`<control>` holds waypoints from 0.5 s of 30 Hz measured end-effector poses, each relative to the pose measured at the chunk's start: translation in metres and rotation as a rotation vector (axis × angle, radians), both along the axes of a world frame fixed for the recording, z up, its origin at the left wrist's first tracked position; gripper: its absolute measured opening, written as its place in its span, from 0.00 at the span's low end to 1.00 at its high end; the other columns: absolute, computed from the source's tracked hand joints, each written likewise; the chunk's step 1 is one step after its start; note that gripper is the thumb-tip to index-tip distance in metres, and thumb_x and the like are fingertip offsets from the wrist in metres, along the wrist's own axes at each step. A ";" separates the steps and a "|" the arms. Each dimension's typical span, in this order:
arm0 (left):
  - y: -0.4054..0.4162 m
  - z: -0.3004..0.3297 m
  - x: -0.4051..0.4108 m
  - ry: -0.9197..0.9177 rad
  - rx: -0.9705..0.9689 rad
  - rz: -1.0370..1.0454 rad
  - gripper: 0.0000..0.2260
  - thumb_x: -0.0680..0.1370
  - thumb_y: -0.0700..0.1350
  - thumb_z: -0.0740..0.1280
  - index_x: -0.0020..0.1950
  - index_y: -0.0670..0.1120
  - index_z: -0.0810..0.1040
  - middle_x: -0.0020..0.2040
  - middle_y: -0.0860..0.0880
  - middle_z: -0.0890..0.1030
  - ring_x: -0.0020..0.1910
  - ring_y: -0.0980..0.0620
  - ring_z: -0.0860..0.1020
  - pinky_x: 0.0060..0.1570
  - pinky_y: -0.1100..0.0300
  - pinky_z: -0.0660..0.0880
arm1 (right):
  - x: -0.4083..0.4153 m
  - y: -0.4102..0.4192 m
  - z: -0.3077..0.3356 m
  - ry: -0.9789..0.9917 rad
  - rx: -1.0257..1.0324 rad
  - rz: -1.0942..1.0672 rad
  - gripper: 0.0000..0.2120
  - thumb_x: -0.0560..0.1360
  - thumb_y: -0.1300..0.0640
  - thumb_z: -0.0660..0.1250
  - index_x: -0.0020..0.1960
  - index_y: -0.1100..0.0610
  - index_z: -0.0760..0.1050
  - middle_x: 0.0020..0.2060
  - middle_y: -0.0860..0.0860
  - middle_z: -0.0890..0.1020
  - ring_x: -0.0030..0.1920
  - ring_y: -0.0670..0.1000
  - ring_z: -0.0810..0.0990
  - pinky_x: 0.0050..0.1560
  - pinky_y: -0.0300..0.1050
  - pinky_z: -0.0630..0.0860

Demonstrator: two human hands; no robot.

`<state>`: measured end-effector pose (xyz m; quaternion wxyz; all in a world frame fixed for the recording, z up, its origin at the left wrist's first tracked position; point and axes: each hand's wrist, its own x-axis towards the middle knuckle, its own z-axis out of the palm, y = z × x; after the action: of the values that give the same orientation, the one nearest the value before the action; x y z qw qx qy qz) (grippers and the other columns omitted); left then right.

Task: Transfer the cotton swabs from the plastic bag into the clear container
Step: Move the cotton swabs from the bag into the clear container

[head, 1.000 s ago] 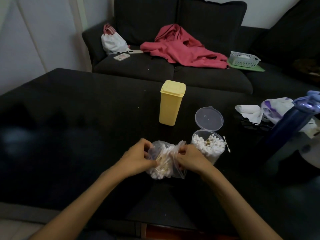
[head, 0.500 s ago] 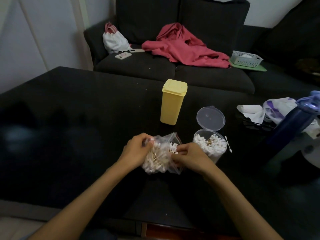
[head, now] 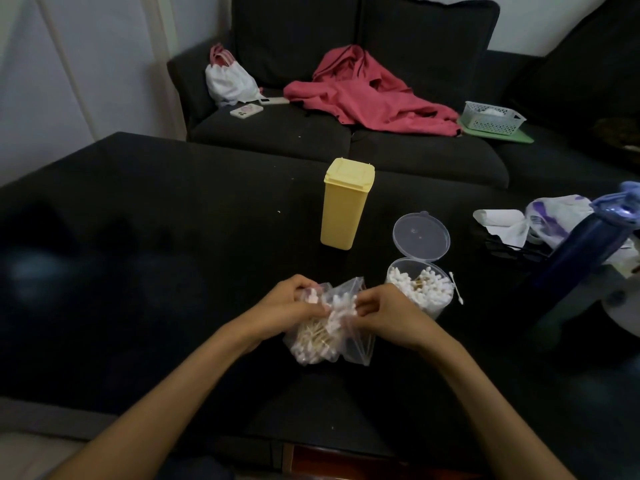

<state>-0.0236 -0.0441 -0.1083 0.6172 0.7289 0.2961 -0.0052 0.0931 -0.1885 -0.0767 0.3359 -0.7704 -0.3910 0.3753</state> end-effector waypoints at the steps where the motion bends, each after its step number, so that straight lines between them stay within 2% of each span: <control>1: 0.000 -0.001 -0.002 -0.038 0.005 -0.003 0.16 0.74 0.42 0.70 0.60 0.48 0.72 0.51 0.50 0.80 0.48 0.56 0.80 0.43 0.62 0.77 | 0.000 0.000 0.002 0.007 -0.019 0.026 0.06 0.73 0.62 0.69 0.47 0.53 0.79 0.43 0.51 0.84 0.43 0.44 0.84 0.43 0.35 0.79; 4: 0.000 -0.002 -0.002 -0.085 0.023 0.006 0.13 0.76 0.39 0.67 0.59 0.47 0.71 0.50 0.48 0.80 0.45 0.56 0.81 0.39 0.65 0.77 | 0.000 0.001 0.001 0.003 -0.066 0.047 0.06 0.72 0.61 0.70 0.48 0.54 0.80 0.42 0.51 0.85 0.42 0.44 0.84 0.44 0.36 0.80; 6: 0.001 -0.001 0.000 -0.096 0.027 0.028 0.13 0.77 0.38 0.65 0.59 0.48 0.71 0.52 0.49 0.78 0.47 0.56 0.80 0.40 0.64 0.76 | 0.000 0.003 -0.001 0.043 -0.053 -0.018 0.06 0.72 0.60 0.70 0.48 0.55 0.80 0.43 0.51 0.85 0.42 0.44 0.84 0.45 0.37 0.80; 11: 0.005 0.004 0.001 -0.112 0.053 0.089 0.13 0.77 0.37 0.64 0.59 0.49 0.70 0.55 0.48 0.77 0.49 0.55 0.78 0.41 0.63 0.76 | 0.007 -0.006 0.008 0.134 0.071 -0.172 0.05 0.71 0.61 0.71 0.47 0.58 0.81 0.39 0.52 0.86 0.40 0.45 0.85 0.40 0.34 0.79; 15: 0.005 0.009 0.003 -0.067 -0.071 0.065 0.12 0.77 0.40 0.64 0.59 0.50 0.70 0.58 0.47 0.76 0.53 0.51 0.78 0.49 0.56 0.77 | 0.008 -0.007 0.010 0.139 0.112 -0.188 0.05 0.71 0.63 0.70 0.47 0.58 0.81 0.38 0.52 0.86 0.40 0.45 0.85 0.40 0.34 0.79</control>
<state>-0.0209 -0.0386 -0.0993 0.6521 0.6964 0.2983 0.0288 0.1014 -0.1958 -0.0670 0.4382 -0.7559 -0.3131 0.3723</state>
